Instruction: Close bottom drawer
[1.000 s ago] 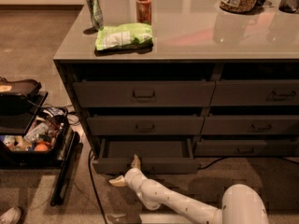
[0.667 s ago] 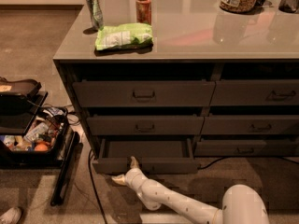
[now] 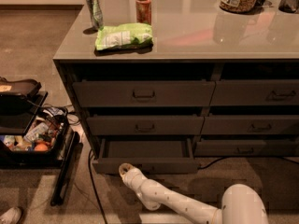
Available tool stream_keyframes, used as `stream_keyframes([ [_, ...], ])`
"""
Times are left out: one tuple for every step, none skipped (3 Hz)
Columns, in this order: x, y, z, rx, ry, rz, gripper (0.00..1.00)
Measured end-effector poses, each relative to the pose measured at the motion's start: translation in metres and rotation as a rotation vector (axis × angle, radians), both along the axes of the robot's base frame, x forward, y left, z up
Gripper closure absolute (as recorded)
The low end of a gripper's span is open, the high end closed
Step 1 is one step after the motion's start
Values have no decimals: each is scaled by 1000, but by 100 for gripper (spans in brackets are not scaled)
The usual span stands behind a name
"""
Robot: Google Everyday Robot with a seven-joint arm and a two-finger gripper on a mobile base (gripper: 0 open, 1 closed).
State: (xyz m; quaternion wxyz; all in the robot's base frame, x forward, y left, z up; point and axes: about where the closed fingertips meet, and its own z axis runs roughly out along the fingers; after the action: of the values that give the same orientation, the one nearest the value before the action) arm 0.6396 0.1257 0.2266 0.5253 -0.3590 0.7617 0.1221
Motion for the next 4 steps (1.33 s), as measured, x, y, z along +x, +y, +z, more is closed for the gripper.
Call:
stream_keyframes([
  [5, -2, -12, 8, 27, -11, 96],
  [13, -2, -27, 2, 58, -20, 100],
  [13, -2, -27, 2, 58, -20, 100],
  [22, 0, -46, -5, 100, -34, 100],
])
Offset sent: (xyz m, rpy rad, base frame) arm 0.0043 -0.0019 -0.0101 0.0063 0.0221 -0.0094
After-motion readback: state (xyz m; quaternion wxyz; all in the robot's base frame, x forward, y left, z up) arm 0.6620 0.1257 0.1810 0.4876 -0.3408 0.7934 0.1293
